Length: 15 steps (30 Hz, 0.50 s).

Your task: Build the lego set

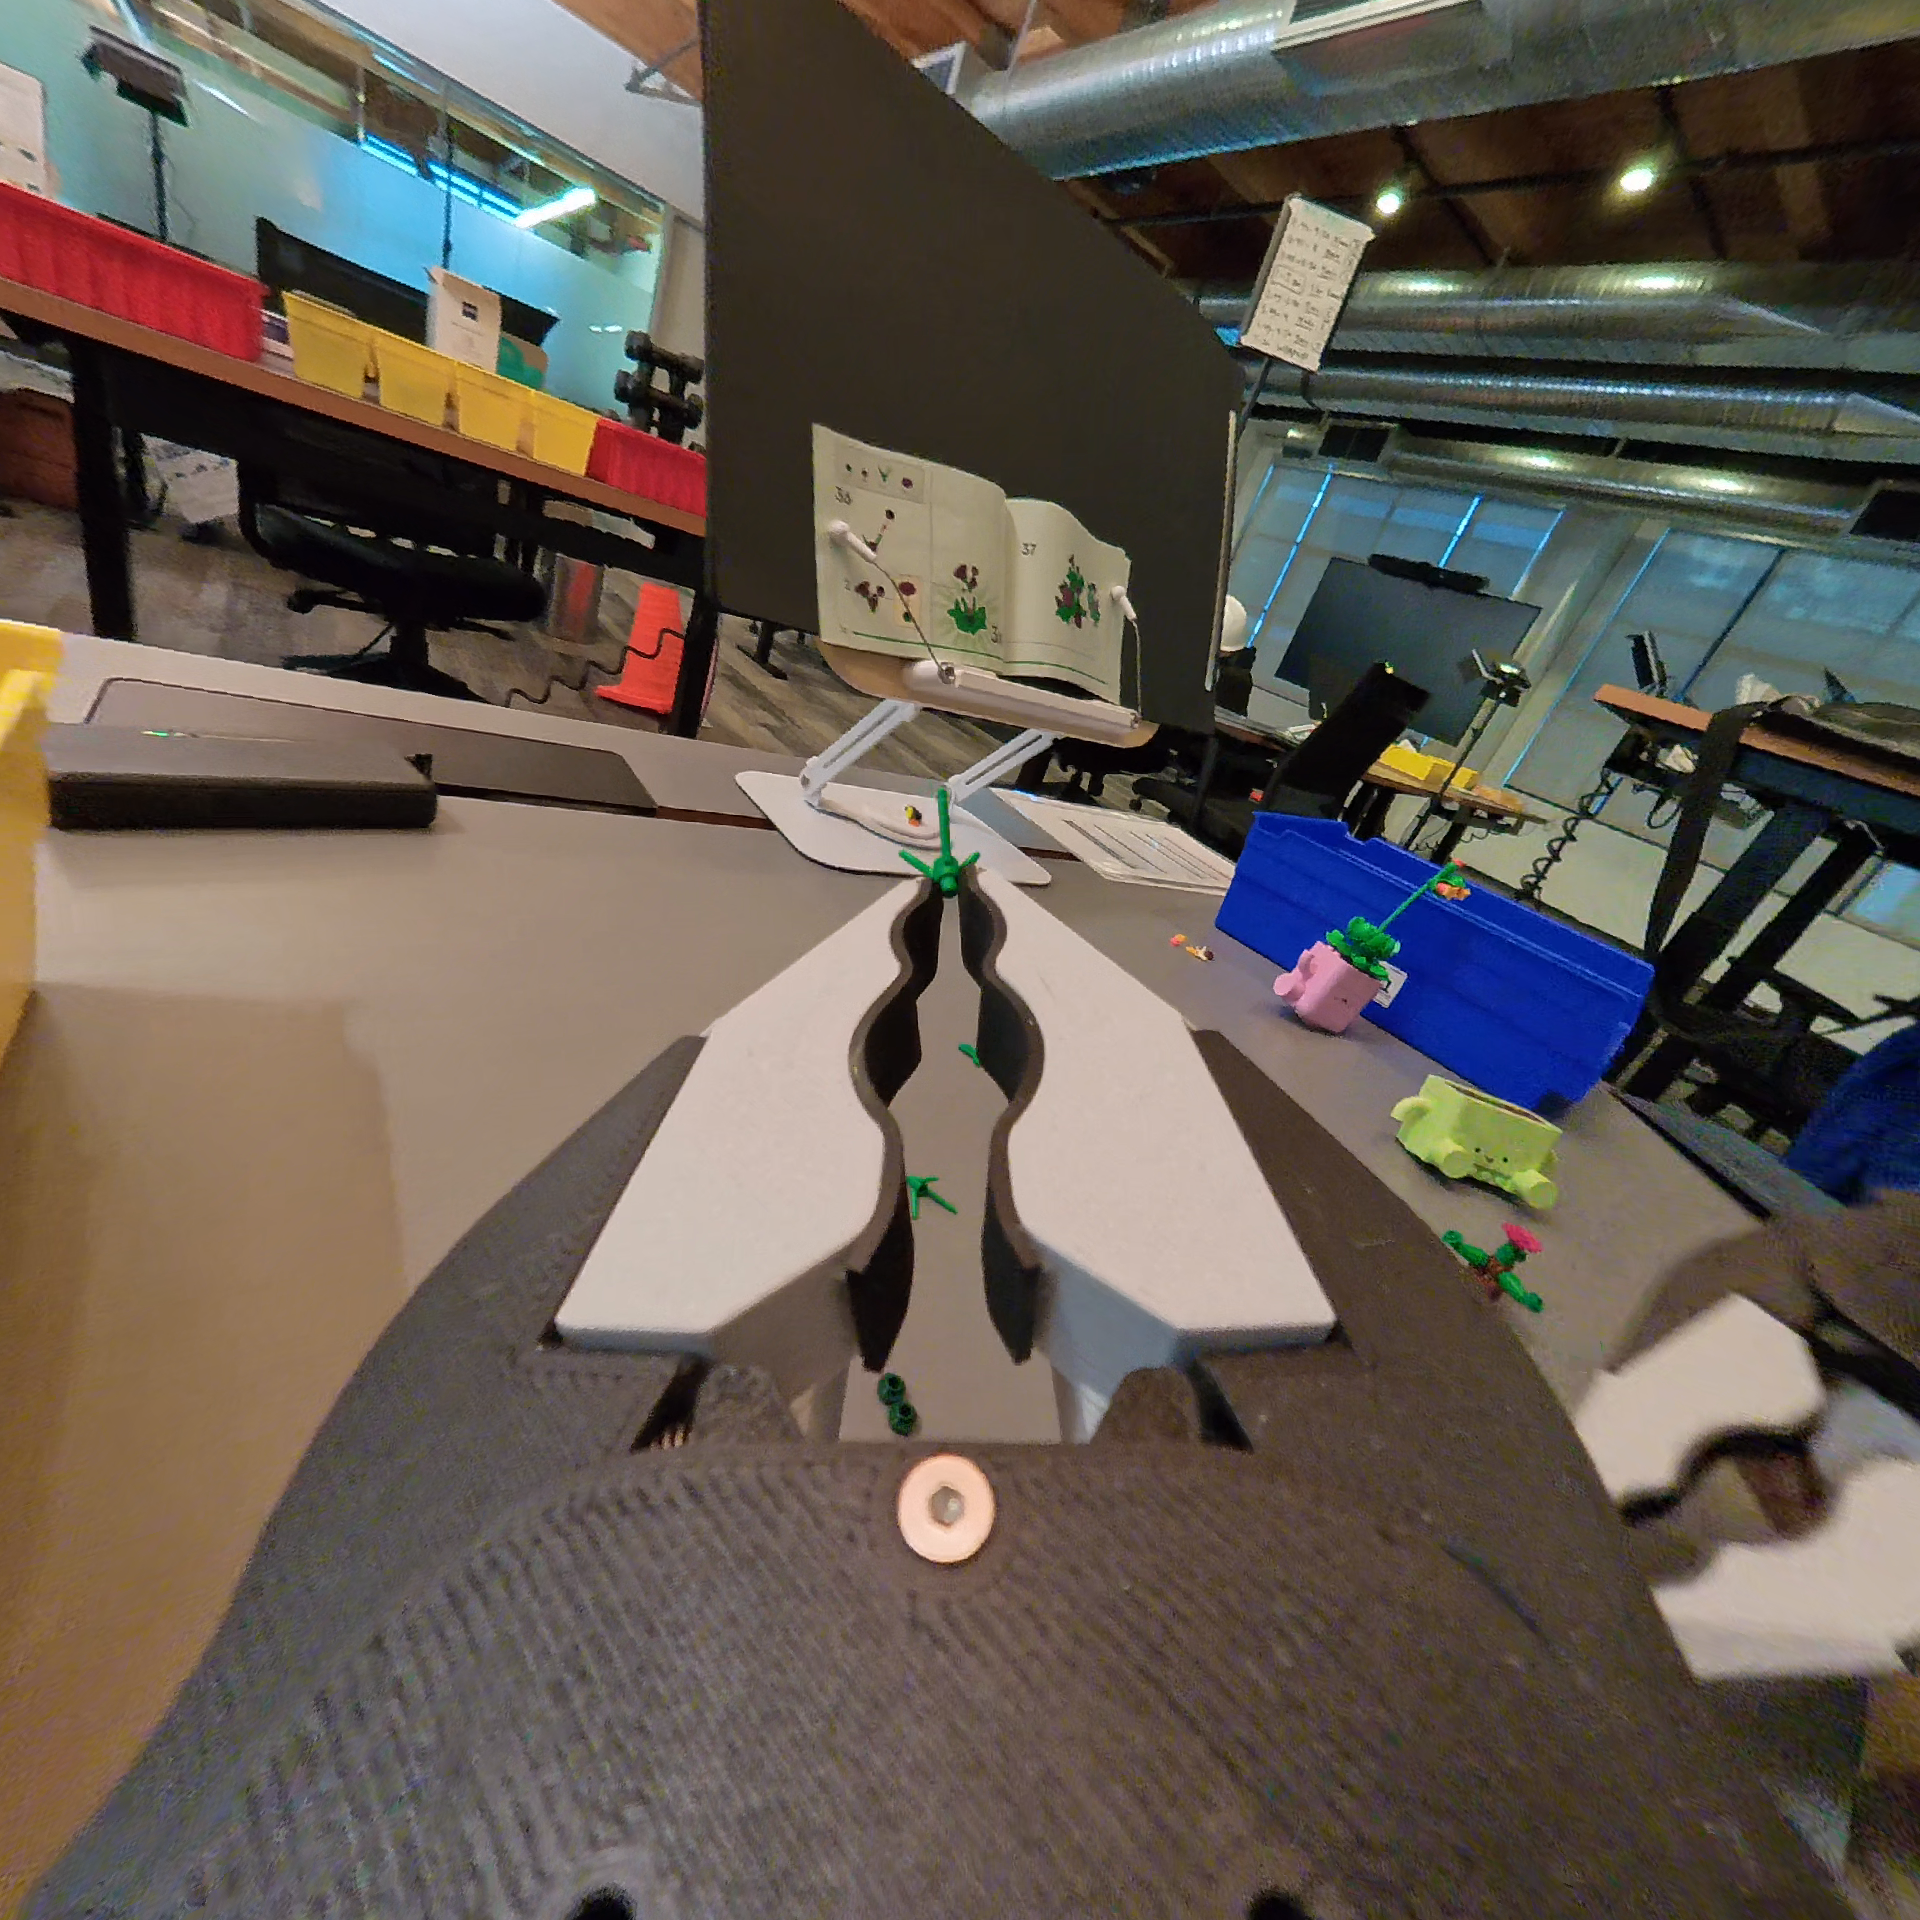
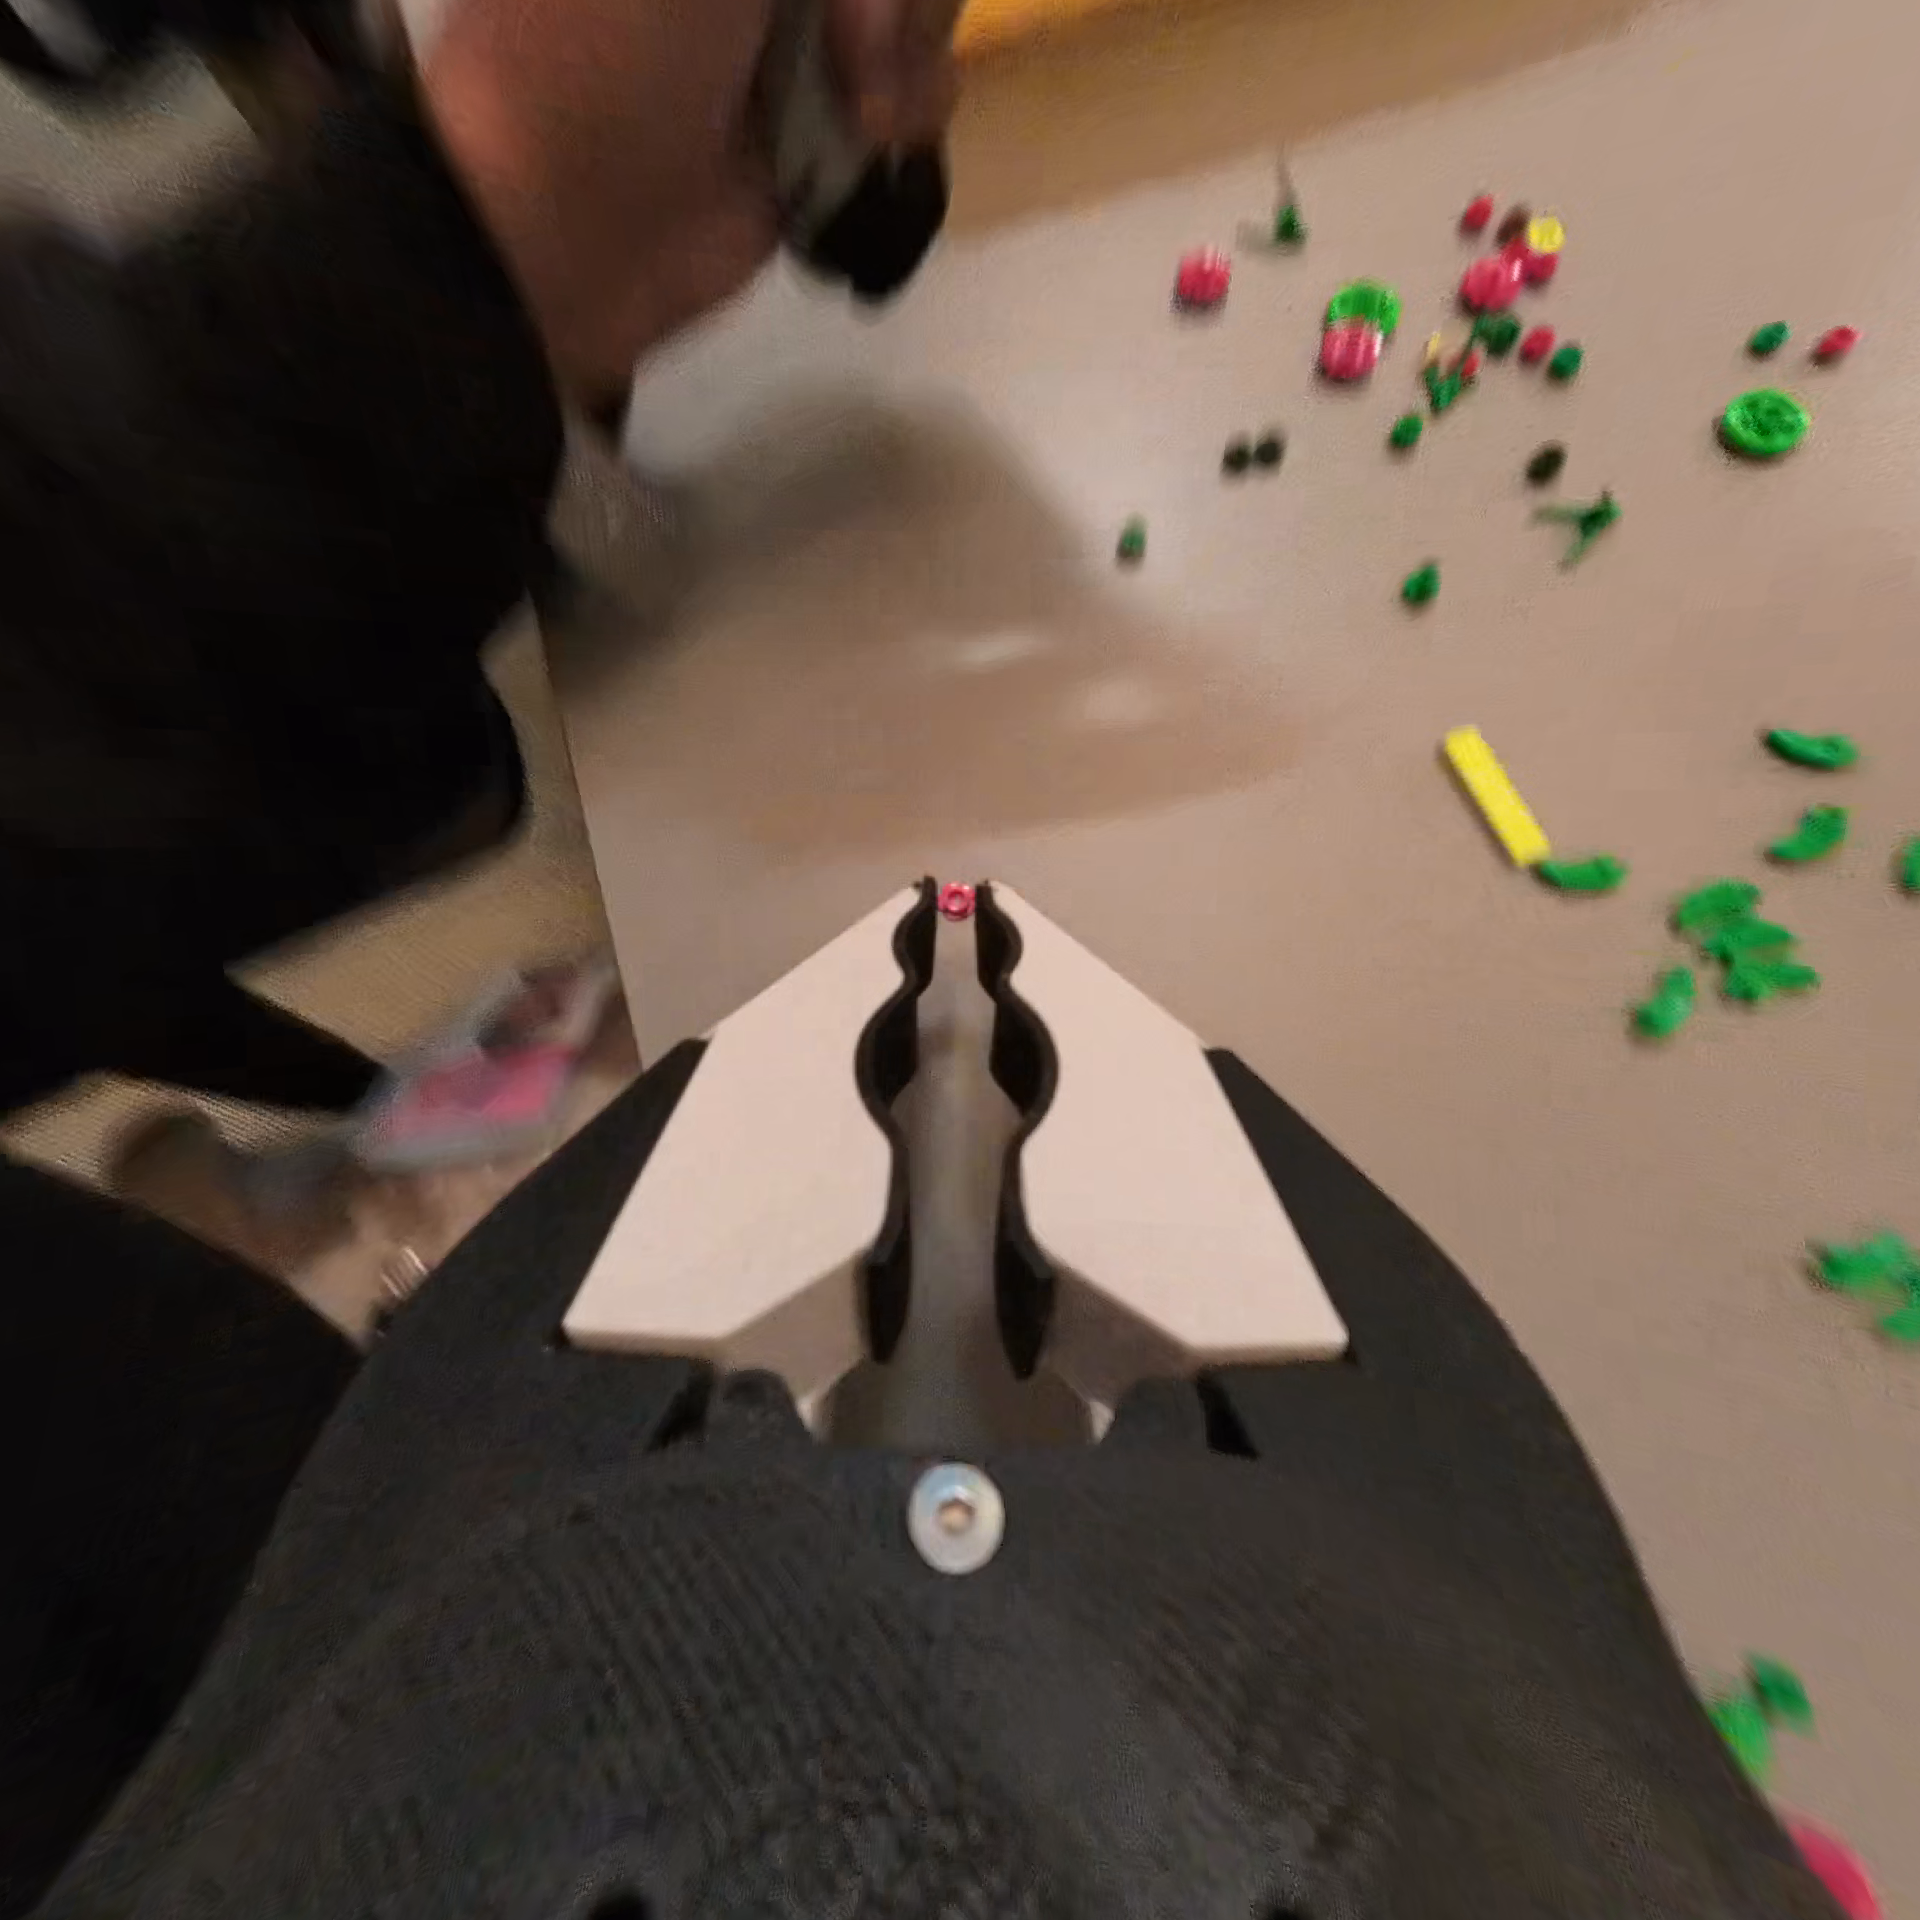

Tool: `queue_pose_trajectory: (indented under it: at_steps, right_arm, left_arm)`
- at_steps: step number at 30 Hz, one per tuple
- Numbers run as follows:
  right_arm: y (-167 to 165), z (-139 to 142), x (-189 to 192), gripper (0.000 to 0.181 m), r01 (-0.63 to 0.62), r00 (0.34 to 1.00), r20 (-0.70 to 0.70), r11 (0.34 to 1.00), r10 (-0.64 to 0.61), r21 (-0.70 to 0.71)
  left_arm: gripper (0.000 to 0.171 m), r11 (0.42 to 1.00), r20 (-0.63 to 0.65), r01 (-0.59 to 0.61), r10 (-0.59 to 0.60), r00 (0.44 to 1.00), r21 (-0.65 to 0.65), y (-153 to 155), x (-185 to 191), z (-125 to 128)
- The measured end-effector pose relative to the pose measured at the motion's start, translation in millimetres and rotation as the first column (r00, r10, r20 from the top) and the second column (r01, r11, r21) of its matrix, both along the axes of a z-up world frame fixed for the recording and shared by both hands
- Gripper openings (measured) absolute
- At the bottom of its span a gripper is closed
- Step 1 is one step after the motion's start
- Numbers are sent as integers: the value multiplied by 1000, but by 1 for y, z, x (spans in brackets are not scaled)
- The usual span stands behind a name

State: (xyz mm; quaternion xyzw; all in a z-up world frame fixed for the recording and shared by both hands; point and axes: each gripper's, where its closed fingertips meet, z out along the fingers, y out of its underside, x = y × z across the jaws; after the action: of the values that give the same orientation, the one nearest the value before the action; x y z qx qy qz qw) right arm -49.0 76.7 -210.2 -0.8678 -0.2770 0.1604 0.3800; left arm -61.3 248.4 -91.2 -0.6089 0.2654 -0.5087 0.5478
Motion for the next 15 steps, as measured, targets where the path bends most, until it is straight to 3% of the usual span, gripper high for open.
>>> queue_pose_trajectory:
  at_steps: [2, 4, 10, 15]
  right_arm:
    - [-27, -12, 11, 6, -9, 983, 185, 999, 3, 32]
    - [-44, -17, 14, 6, -3, 974, 226, 1000, -4, 31]
    - [-63, -26, 20, 9, 81, 995, 60, 995, -78, -49]
    - [-67, -22, 24, 19, 96, 994, 47, 995, -94, -42]
  left_arm:
    - [2, 1000, -12, 9, -9, 1000, 4, -4, 5, -2]
    - [2, 1000, -9, 26, -26, 1000, 0, -8, 10, -2]
    - [2, 997, 14, 77, -76, 997, -21, -18, 22, -2]
    - [2, 996, 3, 82, -82, 997, -25, -19, 24, -5]
